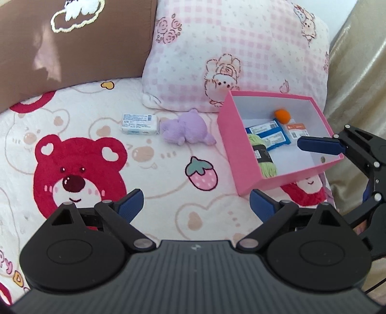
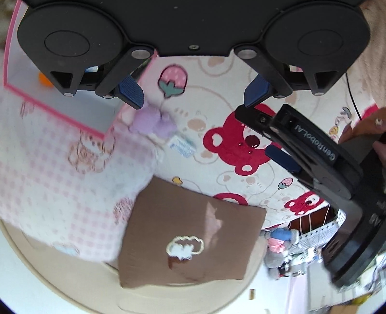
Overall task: Organize objects
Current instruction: 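Move the left tool down to the lilac plush bear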
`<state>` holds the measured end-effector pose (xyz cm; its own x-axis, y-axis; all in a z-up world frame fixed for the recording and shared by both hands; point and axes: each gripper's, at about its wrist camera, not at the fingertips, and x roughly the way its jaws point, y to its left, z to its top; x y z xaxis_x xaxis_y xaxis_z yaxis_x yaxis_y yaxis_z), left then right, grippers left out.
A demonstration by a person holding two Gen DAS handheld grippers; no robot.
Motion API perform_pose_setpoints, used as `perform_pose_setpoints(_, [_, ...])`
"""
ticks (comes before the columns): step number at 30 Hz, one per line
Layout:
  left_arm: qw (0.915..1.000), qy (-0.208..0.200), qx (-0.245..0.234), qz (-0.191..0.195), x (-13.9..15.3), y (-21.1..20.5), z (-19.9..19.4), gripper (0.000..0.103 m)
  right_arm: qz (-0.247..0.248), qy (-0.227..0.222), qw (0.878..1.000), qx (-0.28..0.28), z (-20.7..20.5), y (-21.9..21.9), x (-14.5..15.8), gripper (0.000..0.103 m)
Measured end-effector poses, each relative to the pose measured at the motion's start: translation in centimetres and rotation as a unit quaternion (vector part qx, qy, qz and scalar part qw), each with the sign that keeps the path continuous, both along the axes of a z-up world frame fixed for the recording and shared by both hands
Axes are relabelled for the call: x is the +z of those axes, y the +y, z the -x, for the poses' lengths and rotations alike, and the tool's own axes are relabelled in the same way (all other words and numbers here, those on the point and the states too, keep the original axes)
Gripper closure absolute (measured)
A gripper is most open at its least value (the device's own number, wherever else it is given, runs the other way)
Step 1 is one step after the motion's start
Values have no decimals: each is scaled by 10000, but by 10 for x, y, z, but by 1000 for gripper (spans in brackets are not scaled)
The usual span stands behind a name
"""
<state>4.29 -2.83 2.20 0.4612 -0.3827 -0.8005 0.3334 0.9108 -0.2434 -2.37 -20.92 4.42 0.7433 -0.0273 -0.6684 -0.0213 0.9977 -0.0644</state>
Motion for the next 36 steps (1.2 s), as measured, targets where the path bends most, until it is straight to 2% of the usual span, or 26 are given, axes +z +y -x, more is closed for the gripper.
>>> perform_pose_setpoints(4, [9994, 118, 128, 291, -12, 10, -14, 8, 211, -86, 9997, -122, -11, 2, -14, 11])
perform_pose_setpoints(8, [9991, 89, 105, 406, -22, 15, -28, 8, 451, -119, 9983, -339, -17, 6, -33, 11])
perform_pose_setpoints(14, [9987, 178, 176, 452, -44, 23, -57, 10, 659, -348, 9971, -163, -31, 16, -38, 11])
perform_pose_setpoints(21, [9977, 55, 163, 661, -68, 28, -77, 13, 605, -305, 9952, -705, -66, 28, -61, 11])
perform_pose_setpoints(24, [9966, -91, 115, 814, -77, 31, -83, 16, 846, -386, 9918, -879, -79, 36, -77, 11])
perform_pose_setpoints(29, [9938, -248, 30, 1084, -91, 33, -95, 32, 1546, -290, 9812, -1122, -103, 44, -103, 11])
perform_pose_setpoints(32, [9920, -265, -87, 1230, -101, 32, -100, 34, 1688, -140, 9808, -966, -116, 41, -117, 11])
perform_pose_setpoints(36, [9889, -271, -104, 1457, -114, 29, -106, 38, 1834, 32, 9771, -1078, -130, 31, -136, 11])
